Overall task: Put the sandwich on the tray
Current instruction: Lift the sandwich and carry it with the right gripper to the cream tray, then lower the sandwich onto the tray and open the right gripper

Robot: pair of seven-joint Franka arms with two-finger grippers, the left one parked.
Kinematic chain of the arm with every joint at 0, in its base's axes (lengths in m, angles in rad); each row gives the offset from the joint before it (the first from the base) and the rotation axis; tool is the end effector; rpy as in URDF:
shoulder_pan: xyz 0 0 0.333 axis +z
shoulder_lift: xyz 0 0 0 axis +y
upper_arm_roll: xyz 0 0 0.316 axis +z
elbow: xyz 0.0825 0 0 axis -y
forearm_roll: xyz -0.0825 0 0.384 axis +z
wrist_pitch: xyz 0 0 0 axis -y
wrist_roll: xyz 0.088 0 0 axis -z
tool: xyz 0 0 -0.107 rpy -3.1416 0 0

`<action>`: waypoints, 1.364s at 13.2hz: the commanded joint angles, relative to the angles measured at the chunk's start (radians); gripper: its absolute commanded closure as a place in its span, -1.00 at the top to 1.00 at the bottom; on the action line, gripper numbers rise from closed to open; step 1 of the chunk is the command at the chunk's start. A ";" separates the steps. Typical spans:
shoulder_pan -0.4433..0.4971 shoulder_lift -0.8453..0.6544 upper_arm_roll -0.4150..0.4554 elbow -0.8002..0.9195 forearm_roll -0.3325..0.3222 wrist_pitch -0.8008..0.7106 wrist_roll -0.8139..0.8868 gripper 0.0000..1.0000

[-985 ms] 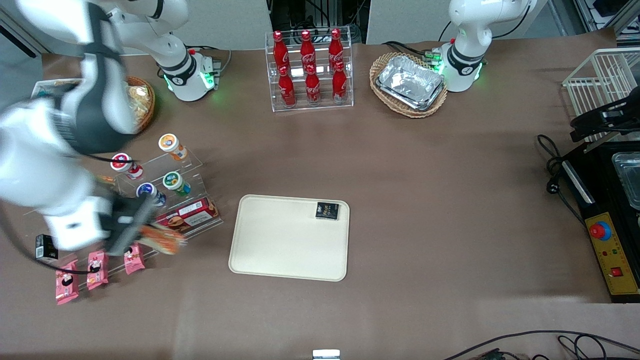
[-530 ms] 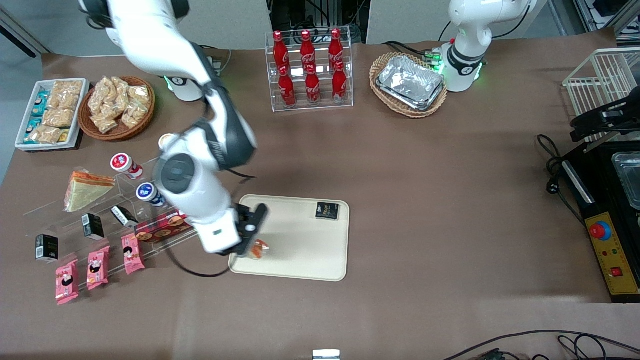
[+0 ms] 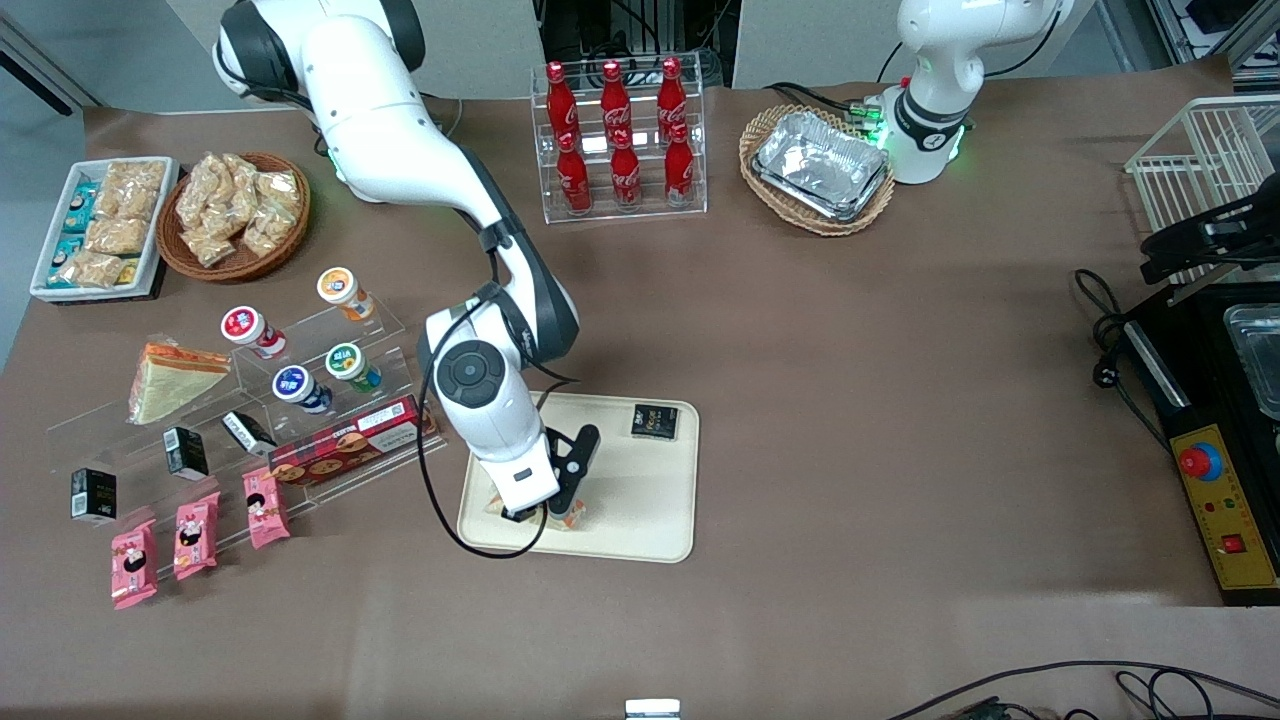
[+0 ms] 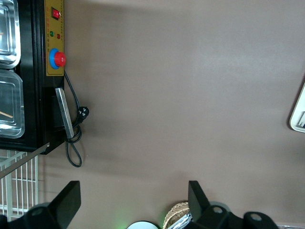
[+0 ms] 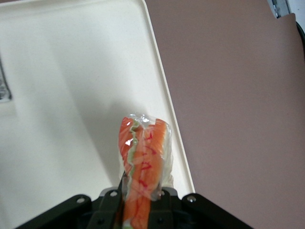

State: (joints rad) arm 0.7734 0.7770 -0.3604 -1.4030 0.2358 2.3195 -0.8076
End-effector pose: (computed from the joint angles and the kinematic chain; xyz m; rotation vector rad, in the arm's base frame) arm 0.6560 0.3574 0.2804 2.5128 1.7110 0.2698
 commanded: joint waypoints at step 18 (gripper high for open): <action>-0.017 0.007 0.074 0.118 0.094 -0.086 0.068 1.00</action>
State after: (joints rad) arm 0.7644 0.8710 -0.2914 -1.2913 0.2885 2.3385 -0.7445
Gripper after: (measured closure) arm 0.000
